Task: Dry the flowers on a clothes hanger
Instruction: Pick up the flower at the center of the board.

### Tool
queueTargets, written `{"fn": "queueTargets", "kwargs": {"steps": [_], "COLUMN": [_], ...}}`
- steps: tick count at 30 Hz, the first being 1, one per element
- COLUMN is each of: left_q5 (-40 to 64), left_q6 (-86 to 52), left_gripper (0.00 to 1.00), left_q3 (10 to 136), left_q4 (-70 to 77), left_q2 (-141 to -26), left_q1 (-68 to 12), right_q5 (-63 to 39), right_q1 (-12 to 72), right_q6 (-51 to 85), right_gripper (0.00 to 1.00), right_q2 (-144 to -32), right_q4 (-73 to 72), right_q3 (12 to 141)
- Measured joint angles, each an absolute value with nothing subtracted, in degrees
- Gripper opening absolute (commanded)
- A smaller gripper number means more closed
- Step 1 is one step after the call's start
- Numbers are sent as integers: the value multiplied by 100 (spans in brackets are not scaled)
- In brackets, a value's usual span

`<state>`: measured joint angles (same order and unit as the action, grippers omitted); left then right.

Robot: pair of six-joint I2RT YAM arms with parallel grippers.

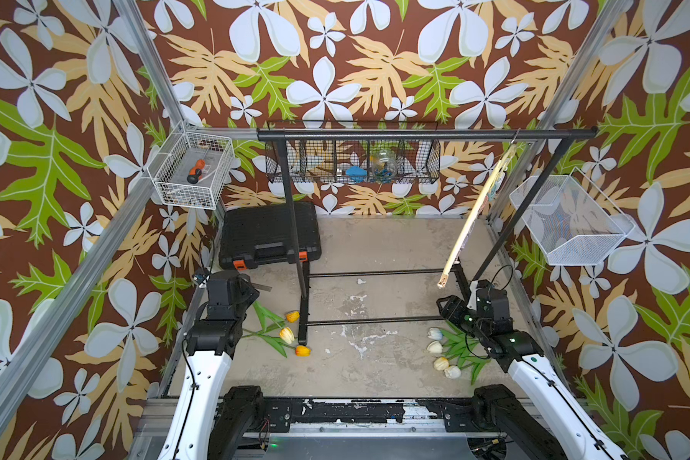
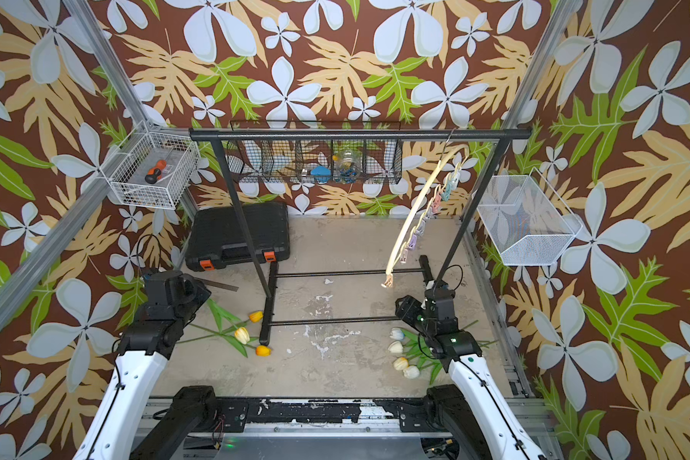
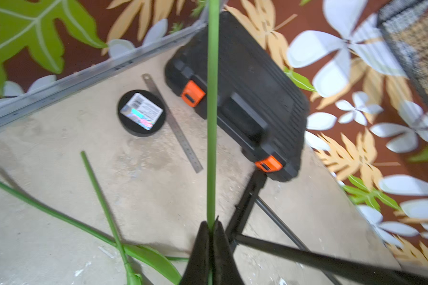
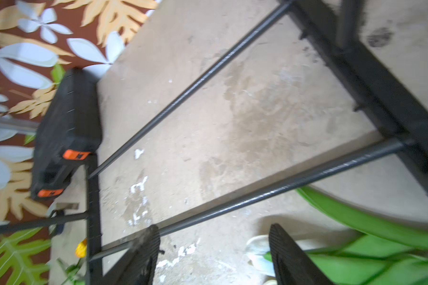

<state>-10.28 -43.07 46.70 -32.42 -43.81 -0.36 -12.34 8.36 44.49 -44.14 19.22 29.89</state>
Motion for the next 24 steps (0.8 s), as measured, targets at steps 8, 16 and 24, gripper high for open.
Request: {"fn": "queueTargets", "kwargs": {"steps": [8,16,24], "left_q5": [217,1210,1594], "left_q6": [-3881,-3568,-3500], "left_gripper": [0,0,0], "left_q3": [4405,4362,4375], "left_q4": [-3538,-3577,-3212], "left_q2": [-3660,-3448,-3380], "left_q1": [-674,-1210,-1686], "right_q5": [-2655,-3745,-4403], "right_q1": [838,838,838], "right_q6": [4029,4206,4724], "right_gripper": [69,69,69], "right_q2": [-4163,-4252,-4244], "right_q4": [1111,172,-952], "right_q3": [3024,2591,2222]}}
